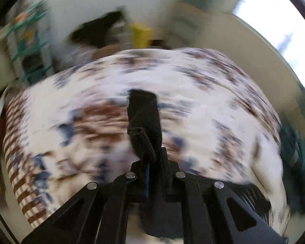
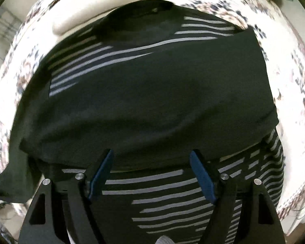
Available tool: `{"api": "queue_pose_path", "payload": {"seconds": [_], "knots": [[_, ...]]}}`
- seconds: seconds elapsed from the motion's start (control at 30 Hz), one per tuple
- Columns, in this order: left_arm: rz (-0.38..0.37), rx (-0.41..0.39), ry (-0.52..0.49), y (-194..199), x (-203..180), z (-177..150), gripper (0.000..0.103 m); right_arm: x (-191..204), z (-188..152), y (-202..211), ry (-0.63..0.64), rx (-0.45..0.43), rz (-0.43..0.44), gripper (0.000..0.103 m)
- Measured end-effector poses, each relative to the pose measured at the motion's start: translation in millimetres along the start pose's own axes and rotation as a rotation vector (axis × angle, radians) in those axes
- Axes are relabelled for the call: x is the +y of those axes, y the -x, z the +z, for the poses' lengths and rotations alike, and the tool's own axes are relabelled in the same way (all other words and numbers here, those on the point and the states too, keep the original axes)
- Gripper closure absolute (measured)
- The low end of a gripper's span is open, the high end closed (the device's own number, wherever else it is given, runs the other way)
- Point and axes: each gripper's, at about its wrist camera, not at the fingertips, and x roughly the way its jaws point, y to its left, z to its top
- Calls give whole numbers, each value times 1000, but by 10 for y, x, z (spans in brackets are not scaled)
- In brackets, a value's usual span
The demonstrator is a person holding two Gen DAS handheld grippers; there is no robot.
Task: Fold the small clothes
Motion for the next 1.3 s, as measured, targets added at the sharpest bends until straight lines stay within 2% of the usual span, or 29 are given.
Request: {"api": "queue_pose_path", "payload": {"seconds": [0.1,0.2,0.33,0.43,0.5,0.57,0.6,0.7,0.73,0.77,0.83,0.87,0.9,1.0,1.1,1.2,1.3], "knots": [[-88,51,-153,85,-866,-259,97,-298,106,58,-38,6,80,24],[-180,139,-280,58,-1760,-786,97,-641,230,129,-65,6,137,24],[-305,284,-407,-33,-2919,-1829,97,-1194,455,219,-94,6,164,24],[-364,355,-484,-75,-3630,-2523,97,-1605,549,292,-108,-1,150,24],[-394,392,-518,-74,-3957,-2870,97,-1946,646,316,-123,0,141,24],[-392,409,-559,-82,-4307,-3200,96,-2230,730,348,-137,6,134,24],[-386,412,-580,-90,-4424,-3316,93,-2381,768,358,-144,11,134,24],[-290,440,-662,-158,-4671,-3596,91,-2757,856,384,-152,22,136,24],[-260,425,-688,-162,-4681,-3641,89,-2866,869,395,-157,26,144,24],[-255,408,-698,-149,-4647,-3634,81,-2970,878,413,-162,31,155,24],[-227,358,-706,-118,-4498,-3555,49,-3131,897,460,-173,39,184,24],[-198,344,-706,-122,-4415,-3534,20,-3193,873,493,-180,43,201,24],[-151,328,-695,-115,-4240,-3467,10,-3259,858,531,-186,49,224,24],[8,291,-622,-88,-3547,-3206,10,-3290,874,605,-187,63,307,24],[209,272,-560,-136,-2730,-3026,10,-3129,941,606,-163,78,385,24],[336,319,-495,-261,-2130,-2975,10,-2798,1090,496,-113,92,442,24],[440,337,-472,-378,-1721,-3013,10,-2401,1245,350,-32,79,425,24]]}}
